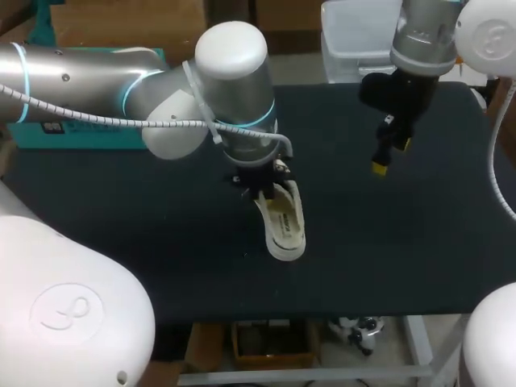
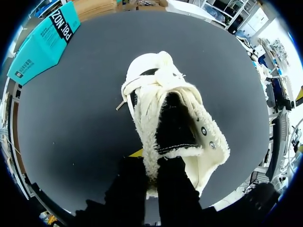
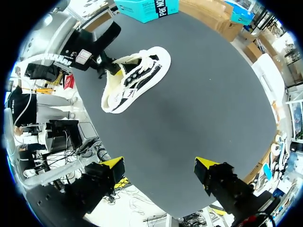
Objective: Open the shoe tongue, take the insole out of the shoe, put the insole back into the shoe, and pack the shoe into the shoebox
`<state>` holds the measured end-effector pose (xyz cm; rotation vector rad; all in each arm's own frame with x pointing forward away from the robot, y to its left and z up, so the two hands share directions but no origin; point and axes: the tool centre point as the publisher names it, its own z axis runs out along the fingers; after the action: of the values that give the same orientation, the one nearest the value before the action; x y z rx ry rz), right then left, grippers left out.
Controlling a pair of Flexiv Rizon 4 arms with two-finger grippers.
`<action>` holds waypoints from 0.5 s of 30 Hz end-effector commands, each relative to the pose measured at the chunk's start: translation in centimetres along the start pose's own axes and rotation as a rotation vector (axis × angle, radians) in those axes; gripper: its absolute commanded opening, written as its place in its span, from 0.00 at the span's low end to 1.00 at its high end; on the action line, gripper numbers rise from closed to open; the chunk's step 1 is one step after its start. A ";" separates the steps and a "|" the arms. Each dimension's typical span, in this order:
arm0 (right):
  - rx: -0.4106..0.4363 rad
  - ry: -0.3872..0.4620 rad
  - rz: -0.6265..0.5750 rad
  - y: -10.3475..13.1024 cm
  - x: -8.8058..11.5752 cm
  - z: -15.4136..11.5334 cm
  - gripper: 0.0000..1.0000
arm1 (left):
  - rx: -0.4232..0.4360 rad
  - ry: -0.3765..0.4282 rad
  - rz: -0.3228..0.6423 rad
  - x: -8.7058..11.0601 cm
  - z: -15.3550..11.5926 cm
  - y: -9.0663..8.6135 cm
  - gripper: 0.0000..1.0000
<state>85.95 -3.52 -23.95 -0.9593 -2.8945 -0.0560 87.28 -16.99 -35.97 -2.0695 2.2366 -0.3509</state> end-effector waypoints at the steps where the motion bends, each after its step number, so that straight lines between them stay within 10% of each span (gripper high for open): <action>1: -0.001 0.000 -0.001 -0.1 -0.1 0.0 1.00 | -0.008 0.031 0.045 -0.1 -0.7 0.4 0.00; 15: -0.001 0.000 -0.001 -0.1 -0.1 0.0 1.00 | 0.018 0.187 0.484 -1.8 -4.9 -1.4 0.00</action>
<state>85.99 -3.55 -23.99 -0.9593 -2.8945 -0.0574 87.39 -16.08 -32.35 -1.5395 2.6410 -0.4780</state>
